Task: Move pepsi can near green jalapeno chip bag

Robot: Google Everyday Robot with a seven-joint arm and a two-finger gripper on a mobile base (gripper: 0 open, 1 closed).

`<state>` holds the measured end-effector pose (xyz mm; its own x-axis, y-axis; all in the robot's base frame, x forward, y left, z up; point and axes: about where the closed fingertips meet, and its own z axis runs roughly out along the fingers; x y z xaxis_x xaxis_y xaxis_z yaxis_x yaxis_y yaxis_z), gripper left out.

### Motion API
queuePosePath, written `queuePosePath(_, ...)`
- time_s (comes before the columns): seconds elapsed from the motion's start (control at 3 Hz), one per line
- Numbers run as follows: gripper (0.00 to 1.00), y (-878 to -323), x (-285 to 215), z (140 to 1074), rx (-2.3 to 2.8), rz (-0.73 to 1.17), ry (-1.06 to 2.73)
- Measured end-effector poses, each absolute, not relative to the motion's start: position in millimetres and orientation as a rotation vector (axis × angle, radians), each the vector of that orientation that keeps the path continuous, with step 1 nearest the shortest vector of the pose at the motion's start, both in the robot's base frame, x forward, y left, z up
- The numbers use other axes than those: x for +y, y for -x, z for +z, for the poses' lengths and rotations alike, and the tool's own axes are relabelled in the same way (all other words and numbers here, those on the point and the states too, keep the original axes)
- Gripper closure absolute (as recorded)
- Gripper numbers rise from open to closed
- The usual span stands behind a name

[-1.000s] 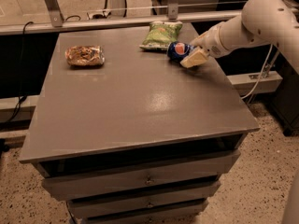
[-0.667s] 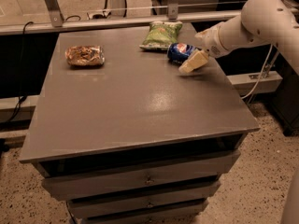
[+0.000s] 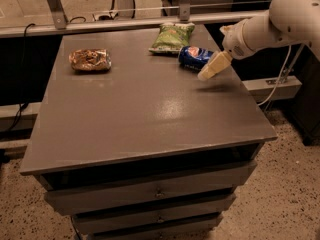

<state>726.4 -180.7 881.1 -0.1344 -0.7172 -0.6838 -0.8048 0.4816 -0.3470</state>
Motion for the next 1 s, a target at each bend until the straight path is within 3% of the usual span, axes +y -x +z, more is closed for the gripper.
queuePosePath(0.67,0.00,-642,-237,955,1.797,0.189,1.300)
queuePosePath(1.0,0.00,-638,-238,953,1.799,0.205,1.312)
